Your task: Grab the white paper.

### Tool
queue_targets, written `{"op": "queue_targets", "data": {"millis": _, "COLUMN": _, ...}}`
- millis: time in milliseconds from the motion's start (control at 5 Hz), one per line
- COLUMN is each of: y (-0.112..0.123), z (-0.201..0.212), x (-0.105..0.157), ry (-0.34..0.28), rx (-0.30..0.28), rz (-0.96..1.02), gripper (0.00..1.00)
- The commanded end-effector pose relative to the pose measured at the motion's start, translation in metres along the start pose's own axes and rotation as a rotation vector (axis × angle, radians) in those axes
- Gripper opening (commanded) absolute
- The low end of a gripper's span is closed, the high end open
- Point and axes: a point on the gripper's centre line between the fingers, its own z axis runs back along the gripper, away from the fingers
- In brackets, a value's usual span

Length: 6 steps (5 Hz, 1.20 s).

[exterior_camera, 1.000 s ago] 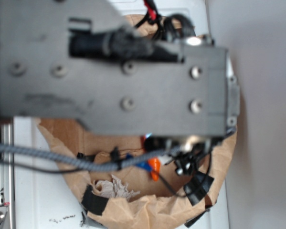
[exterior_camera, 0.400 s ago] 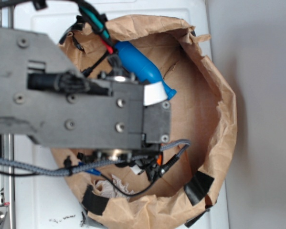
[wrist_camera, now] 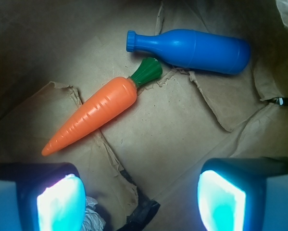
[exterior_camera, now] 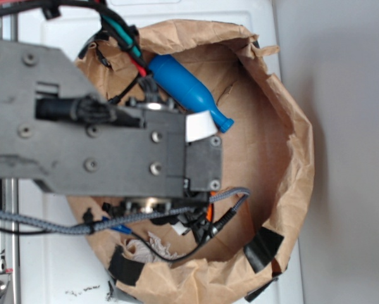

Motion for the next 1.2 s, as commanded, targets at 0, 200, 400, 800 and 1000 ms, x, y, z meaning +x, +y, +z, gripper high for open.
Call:
{"op": "queue_targets", "data": {"millis": 0, "y": -0.001, "z": -0.012, "x": -0.003, "ry": -0.041, "rx": -0.036, "rz": -0.017, "gripper": 1.00}}
{"op": "queue_targets", "data": {"millis": 200, "y": -0.007, "z": -0.018, "x": -0.007, "ry": 0.018, "rx": -0.066, "rz": 0.033, "gripper": 1.00}}
{"op": "queue_targets", "data": {"millis": 400, "y": -0.009, "z": -0.015, "x": -0.013, "ry": 0.082, "rx": -0.105, "rz": 0.066, "gripper": 1.00}}
{"op": "queue_targets", "data": {"millis": 800, "y": -0.012, "z": -0.016, "x": -0.036, "ry": 0.191, "rx": -0.143, "rz": 0.110, "gripper": 1.00}}
{"op": "queue_targets", "data": {"millis": 1000, "y": -0.015, "z": -0.023, "x": -0.047, "ry": 0.186, "rx": -0.134, "rz": 0.130, "gripper": 1.00}}
